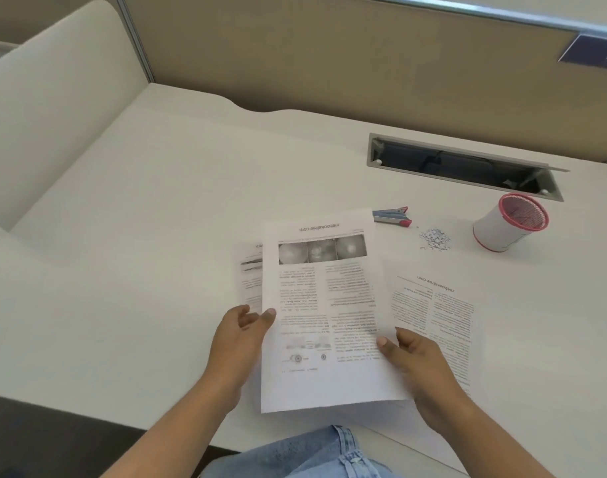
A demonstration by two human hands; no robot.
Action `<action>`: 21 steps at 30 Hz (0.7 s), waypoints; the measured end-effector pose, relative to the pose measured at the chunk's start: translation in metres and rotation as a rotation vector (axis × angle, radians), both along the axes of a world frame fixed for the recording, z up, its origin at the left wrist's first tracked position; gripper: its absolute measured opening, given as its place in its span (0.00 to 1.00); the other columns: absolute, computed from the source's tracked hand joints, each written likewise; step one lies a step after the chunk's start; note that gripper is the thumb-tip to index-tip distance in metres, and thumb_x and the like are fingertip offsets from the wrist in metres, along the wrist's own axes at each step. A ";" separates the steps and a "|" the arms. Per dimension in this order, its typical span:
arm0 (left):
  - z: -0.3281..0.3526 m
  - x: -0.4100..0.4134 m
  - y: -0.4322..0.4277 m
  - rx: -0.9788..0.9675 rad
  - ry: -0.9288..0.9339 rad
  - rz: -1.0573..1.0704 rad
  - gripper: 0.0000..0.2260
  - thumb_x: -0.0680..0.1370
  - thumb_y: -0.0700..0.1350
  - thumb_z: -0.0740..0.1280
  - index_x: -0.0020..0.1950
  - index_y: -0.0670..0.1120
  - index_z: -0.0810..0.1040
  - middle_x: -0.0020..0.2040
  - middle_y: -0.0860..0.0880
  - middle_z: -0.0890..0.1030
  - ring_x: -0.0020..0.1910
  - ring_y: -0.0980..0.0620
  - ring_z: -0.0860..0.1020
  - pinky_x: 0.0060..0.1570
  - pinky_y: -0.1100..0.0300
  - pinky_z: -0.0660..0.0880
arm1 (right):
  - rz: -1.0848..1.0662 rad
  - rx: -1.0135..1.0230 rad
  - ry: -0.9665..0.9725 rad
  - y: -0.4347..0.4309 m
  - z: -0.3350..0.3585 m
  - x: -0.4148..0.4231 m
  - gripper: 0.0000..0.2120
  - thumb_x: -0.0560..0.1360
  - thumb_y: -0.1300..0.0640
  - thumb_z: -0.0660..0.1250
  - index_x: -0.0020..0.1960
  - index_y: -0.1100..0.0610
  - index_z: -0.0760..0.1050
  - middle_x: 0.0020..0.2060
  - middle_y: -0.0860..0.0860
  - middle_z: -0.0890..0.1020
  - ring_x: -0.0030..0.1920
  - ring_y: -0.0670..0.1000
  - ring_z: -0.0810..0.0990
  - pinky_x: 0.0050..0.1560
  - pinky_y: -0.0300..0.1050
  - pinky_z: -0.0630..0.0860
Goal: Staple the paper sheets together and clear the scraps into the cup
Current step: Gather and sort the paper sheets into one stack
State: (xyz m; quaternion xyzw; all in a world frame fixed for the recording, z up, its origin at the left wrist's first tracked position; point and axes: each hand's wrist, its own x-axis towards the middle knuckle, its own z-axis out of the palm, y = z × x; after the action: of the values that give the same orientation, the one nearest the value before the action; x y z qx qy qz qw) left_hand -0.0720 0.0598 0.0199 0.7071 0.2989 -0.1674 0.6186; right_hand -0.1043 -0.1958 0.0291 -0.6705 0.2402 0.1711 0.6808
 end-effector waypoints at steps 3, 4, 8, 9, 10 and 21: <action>0.010 0.001 -0.015 -0.175 0.034 -0.096 0.11 0.82 0.51 0.65 0.60 0.48 0.82 0.54 0.52 0.87 0.53 0.50 0.85 0.59 0.50 0.79 | 0.027 0.054 -0.002 -0.017 0.007 -0.012 0.11 0.76 0.59 0.68 0.57 0.59 0.82 0.52 0.55 0.86 0.53 0.58 0.85 0.57 0.57 0.78; 0.011 0.000 -0.021 -0.176 0.016 -0.102 0.09 0.83 0.48 0.64 0.58 0.49 0.83 0.53 0.52 0.88 0.52 0.50 0.86 0.56 0.52 0.80 | 0.038 0.041 -0.004 -0.021 0.008 -0.016 0.10 0.77 0.58 0.67 0.56 0.58 0.82 0.52 0.54 0.86 0.53 0.57 0.85 0.57 0.57 0.78; 0.013 -0.005 -0.037 -0.125 -0.059 -0.062 0.09 0.83 0.43 0.63 0.57 0.49 0.83 0.51 0.52 0.88 0.50 0.50 0.86 0.47 0.56 0.80 | 0.152 -0.362 -0.103 -0.041 0.002 -0.032 0.19 0.76 0.38 0.59 0.52 0.46 0.83 0.50 0.37 0.85 0.52 0.42 0.82 0.52 0.42 0.75; 0.012 -0.005 -0.039 -0.125 -0.063 -0.036 0.09 0.83 0.42 0.64 0.57 0.49 0.83 0.51 0.51 0.88 0.49 0.49 0.86 0.46 0.55 0.81 | 0.227 -0.539 -0.153 -0.050 -0.001 -0.038 0.24 0.75 0.32 0.53 0.56 0.44 0.81 0.54 0.33 0.82 0.55 0.39 0.80 0.55 0.39 0.72; 0.010 -0.004 -0.039 -0.118 -0.062 -0.020 0.09 0.83 0.42 0.64 0.58 0.49 0.83 0.51 0.51 0.88 0.49 0.49 0.87 0.45 0.55 0.81 | 0.322 -0.723 -0.186 -0.058 -0.006 -0.042 0.31 0.74 0.28 0.48 0.62 0.44 0.77 0.58 0.33 0.78 0.59 0.39 0.77 0.60 0.37 0.69; 0.004 -0.008 -0.045 -0.129 -0.073 0.046 0.09 0.82 0.40 0.64 0.57 0.46 0.83 0.50 0.46 0.88 0.48 0.44 0.87 0.43 0.53 0.81 | 0.286 -1.212 -0.173 -0.126 -0.033 -0.045 0.29 0.75 0.42 0.64 0.71 0.55 0.68 0.71 0.51 0.72 0.71 0.52 0.68 0.70 0.47 0.65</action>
State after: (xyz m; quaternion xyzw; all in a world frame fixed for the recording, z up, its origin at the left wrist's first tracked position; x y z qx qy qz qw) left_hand -0.0799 0.0150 0.0241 0.6643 0.2808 -0.1463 0.6771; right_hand -0.1491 -0.3217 -0.0042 -0.9742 0.1466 0.0393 0.1672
